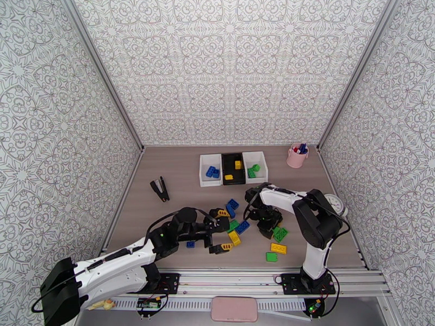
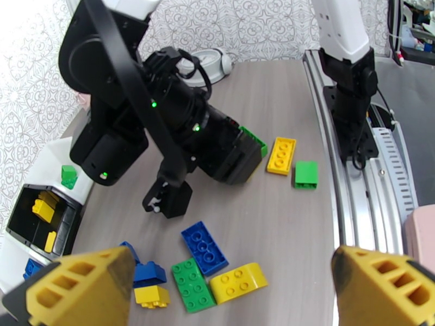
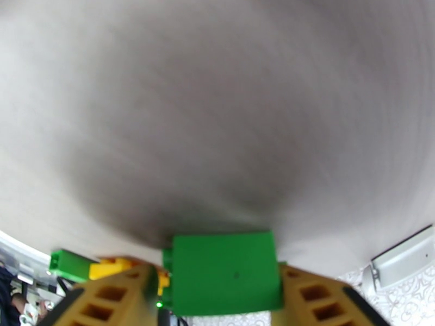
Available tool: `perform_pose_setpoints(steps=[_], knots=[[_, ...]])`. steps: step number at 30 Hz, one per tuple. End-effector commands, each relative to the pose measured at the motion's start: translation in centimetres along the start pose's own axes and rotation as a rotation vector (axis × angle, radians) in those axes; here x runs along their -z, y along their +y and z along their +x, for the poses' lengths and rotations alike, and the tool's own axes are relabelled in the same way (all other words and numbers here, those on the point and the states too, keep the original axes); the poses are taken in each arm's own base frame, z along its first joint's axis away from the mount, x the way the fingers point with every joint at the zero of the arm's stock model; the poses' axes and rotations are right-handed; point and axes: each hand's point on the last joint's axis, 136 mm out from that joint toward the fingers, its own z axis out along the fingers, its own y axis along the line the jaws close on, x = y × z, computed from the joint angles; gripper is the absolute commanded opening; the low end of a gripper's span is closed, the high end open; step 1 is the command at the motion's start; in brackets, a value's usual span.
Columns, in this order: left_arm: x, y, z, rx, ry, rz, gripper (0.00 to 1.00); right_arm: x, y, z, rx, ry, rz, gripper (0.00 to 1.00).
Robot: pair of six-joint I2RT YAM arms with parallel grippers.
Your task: Sort the legos into containers by color
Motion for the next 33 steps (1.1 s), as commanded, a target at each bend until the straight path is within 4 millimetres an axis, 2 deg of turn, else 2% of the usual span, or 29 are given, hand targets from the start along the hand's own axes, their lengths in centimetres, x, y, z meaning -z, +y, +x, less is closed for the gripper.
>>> perform_pose_setpoints(steps=[1,5,8,12,17,21,22,25,29,33], knots=[[0.1,-0.2,-0.5,-0.022,-0.018,0.008,1.0,0.3,-0.2,-0.4,-0.016,-0.032,0.008,0.46],[0.1,-0.2,-0.6,-0.014,-0.021,0.008,1.0,1.6,-0.6,-0.6,-0.037,-0.08,0.027,0.43],[0.0,-0.1,-0.6,-0.005,-0.024,0.006,1.0,3.5,-1.1,-1.2,-0.072,-0.172,0.045,0.39],[0.0,0.2,-0.6,0.004,-0.028,-0.001,1.0,7.5,-2.1,-2.5,-0.134,-0.356,0.073,0.33],[0.1,0.4,-0.7,0.011,-0.036,-0.004,1.0,12.4,-4.4,-3.8,-0.267,-0.574,0.152,0.33],[0.1,0.7,-0.8,0.02,-0.041,-0.009,1.0,17.1,-6.9,-5.0,-0.438,-0.834,0.229,0.32],[0.1,0.7,-0.8,0.024,-0.042,-0.012,1.0,18.4,-7.8,-5.2,-0.504,-0.913,0.246,0.28],[0.3,1.3,-1.3,0.054,-0.063,-0.034,1.0,21.1,-9.4,-6.0,-0.638,-1.1,0.24,0.28],[0.4,2.9,-1.6,0.107,-0.077,-0.113,1.0,23.2,-10.8,-7.5,-0.722,-1.265,0.207,0.27],[0.9,5.6,-1.4,0.184,-0.069,-0.237,1.0,23.2,-13.1,-9.8,-0.774,-1.33,0.161,0.27]])
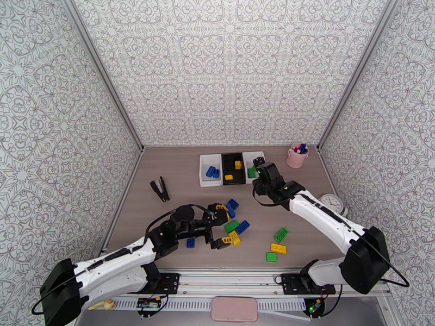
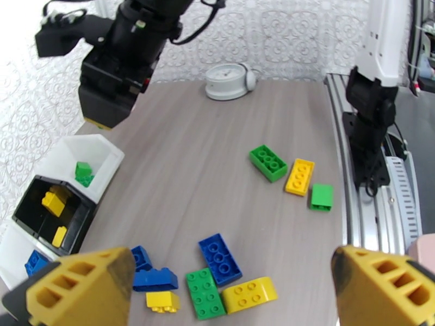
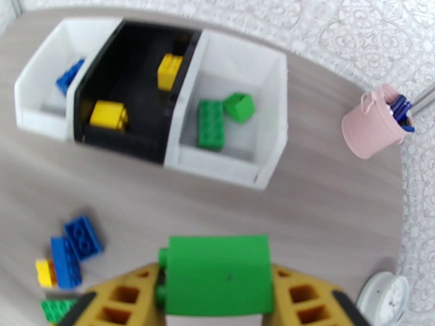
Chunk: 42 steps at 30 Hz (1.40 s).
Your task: Sort the legos into containers by color
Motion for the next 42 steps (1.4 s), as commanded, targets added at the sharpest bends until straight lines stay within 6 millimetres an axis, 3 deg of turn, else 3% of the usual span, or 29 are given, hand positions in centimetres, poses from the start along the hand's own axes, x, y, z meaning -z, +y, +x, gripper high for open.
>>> perform_pose_setpoints(steps=[1,7,14,19,22,29,32,35,42], knots=[[0.3,3.1,-0.9,0.097,-0.027,-0.141,1.0,-3.1,-0.4,-2.9,-0.125,-0.124,-0.005,0.27],[1.0,6.3,-0.5,0.183,-0.033,-0.285,1.0,-8.6,-1.1,-4.1,-0.169,-0.109,0.032,0.27],[1.8,8.1,-0.4,0.224,-0.035,-0.357,1.0,-14.3,-1.9,-4.1,-0.183,-0.09,0.101,0.27],[2.1,8.3,-0.3,0.202,-0.014,-0.358,1.0,-16.1,-1.9,-4.0,-0.191,-0.084,0.106,0.31],[2.8,8.9,-0.3,0.199,-0.016,-0.389,1.0,-15.7,-1.9,-4.1,-0.183,-0.091,0.099,0.42],[4.7,11.5,0.5,0.357,0.057,-0.56,1.0,-12.7,-2.2,-4.5,-0.153,-0.14,0.075,0.78],[6.5,12.6,2.2,0.456,0.129,-0.66,1.0,-10.9,-1.8,-4.7,-0.129,-0.158,0.025,0.82],[9.4,13.9,4.3,0.567,0.18,-0.817,1.0,-8.9,-0.7,-4.9,-0.096,-0.184,-0.048,0.87],[16.1,15.2,9.5,0.852,0.237,-1.136,1.0,-3.5,4.5,-3.7,0.03,-0.249,-0.25,0.94]])
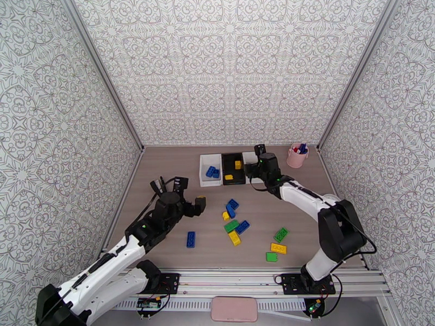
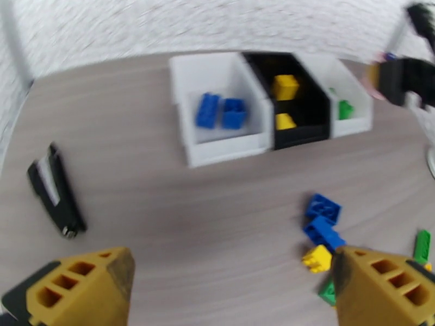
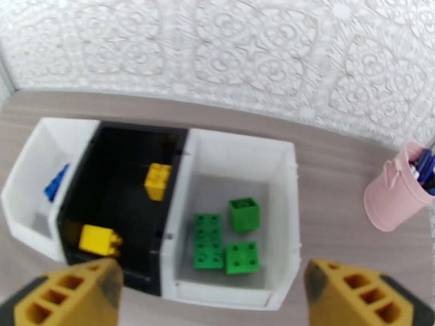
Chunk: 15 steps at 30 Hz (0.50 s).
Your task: Sort the legos into containers by color
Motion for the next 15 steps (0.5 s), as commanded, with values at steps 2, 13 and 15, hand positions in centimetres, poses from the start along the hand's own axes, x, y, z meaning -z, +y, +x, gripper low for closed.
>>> perform_pose_setpoints(steps=[2,13,15], knots=[[1.1,5.4,2.4,0.193,0.08,-0.245,0.99,3.0,4.9,1.3,0.084,-0.018,-0.181,0.95],[3.8,12.8,9.6,0.619,0.249,-0.709,0.94,6.9,9.6,4.7,0.082,0.006,-0.298,0.96],[4.4,13.7,10.9,0.665,0.286,-0.79,0.94,6.8,9.6,5.2,0.078,0.014,-0.296,0.96]])
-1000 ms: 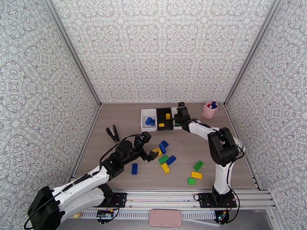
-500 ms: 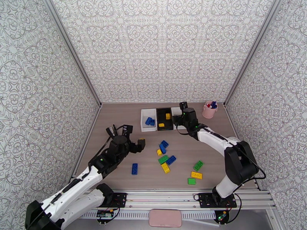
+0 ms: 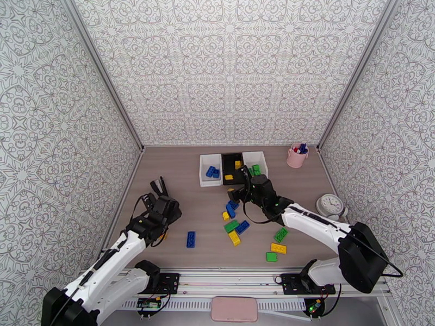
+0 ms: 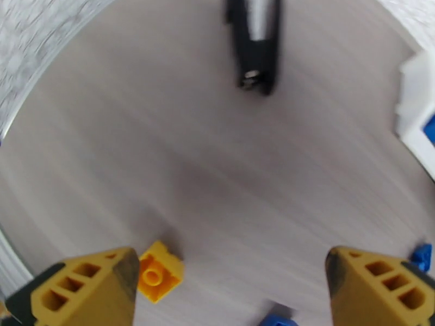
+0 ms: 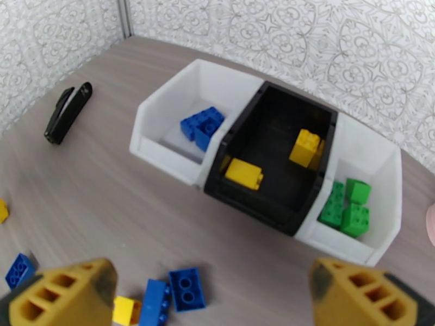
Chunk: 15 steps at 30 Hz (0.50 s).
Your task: Sort the legos into containers by color
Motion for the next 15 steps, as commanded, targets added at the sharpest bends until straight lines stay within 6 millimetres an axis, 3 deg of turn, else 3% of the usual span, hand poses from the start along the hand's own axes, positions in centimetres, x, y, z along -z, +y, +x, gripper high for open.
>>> perform_pose_setpoints(steps=[1,15], knots=[[0.0,3.5,0.7,0.149,0.038,-0.184,0.94,0.2,0.4,0.3,-0.032,-0.011,-0.017,0.97],[-3.4,4.1,4.5,0.255,0.226,-0.27,0.93,0.2,0.1,1.9,-0.05,0.02,0.0,0.97]])
